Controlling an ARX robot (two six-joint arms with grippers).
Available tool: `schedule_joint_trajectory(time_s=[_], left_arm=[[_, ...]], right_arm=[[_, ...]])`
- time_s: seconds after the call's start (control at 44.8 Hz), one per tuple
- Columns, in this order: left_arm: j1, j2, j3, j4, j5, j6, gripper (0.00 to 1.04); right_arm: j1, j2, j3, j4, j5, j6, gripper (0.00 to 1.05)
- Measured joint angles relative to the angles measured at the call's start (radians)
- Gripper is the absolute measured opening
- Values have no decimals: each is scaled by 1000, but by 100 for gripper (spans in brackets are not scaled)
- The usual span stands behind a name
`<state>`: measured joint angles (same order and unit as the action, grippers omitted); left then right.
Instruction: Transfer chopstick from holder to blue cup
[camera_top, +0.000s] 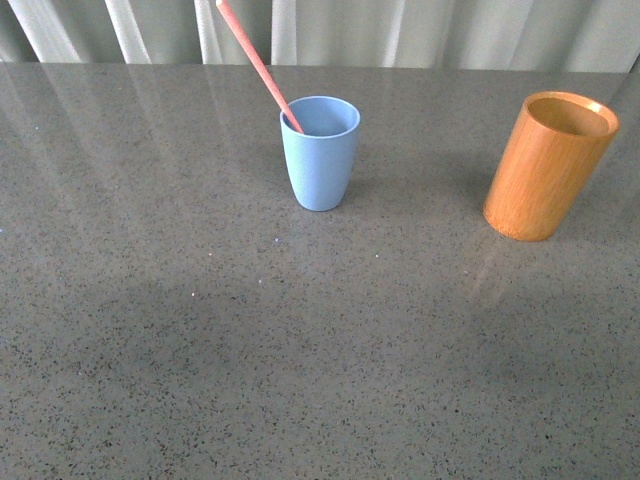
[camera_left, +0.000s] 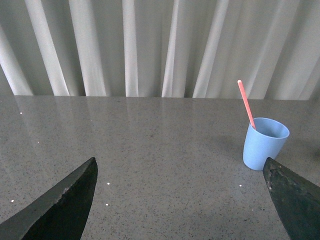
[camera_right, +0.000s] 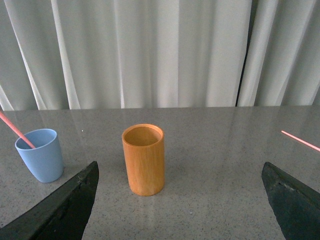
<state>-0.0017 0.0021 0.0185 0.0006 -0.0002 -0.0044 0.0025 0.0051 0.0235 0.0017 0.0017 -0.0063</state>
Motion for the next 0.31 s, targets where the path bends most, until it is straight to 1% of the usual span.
schedule_joint_trajectory(time_s=[0.312], left_arm=[[0, 0, 0, 0, 0, 0, 98]], right_arm=[[0, 0, 0, 0, 0, 0, 95]])
